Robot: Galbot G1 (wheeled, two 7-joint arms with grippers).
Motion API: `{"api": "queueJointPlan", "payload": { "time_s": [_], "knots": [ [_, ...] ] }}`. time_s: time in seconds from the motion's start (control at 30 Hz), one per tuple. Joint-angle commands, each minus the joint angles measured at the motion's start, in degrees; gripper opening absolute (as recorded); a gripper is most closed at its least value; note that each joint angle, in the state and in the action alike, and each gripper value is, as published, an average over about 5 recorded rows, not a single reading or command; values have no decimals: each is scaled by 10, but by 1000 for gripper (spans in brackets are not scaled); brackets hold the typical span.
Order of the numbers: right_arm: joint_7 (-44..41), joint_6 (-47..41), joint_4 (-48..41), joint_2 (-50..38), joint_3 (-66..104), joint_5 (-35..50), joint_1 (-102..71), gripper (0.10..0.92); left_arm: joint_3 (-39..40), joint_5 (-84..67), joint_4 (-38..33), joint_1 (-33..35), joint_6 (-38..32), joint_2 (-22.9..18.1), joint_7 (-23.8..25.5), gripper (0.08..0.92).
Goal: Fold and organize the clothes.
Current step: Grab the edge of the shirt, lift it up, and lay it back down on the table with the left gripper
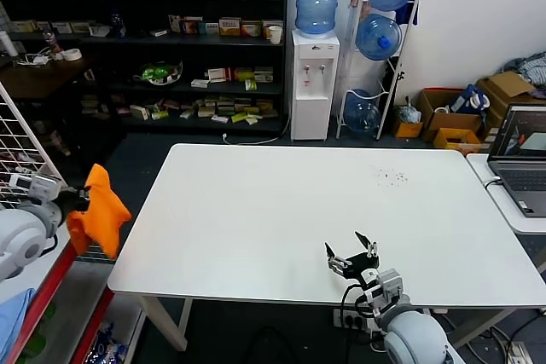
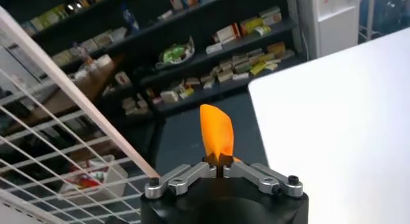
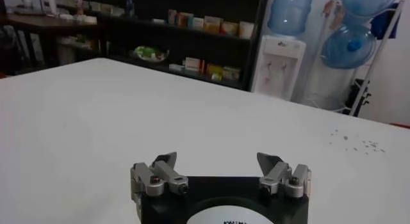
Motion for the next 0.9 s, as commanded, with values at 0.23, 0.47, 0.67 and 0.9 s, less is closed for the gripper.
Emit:
{"api": "queueJointPlan", "payload": {
  "time_s": [0.23,0.47,0.67,0.9],
  "knots": [
    [-5,1,-11,0,5,-13,-3,823,31,-31,-77,11,4,-184,-80,107],
    [-30,12,-19,-15,9,-13,3,823,55,-32,-80,10,-1,-260,-97,107],
    [-60,41,-17,-39,26,-6,0,823,68,34,-29,7,-24,-401,-98,107],
    [-78,70,-7,-66,58,17,-16,823,77,134,42,11,-62,-574,-87,107]
  ]
}}
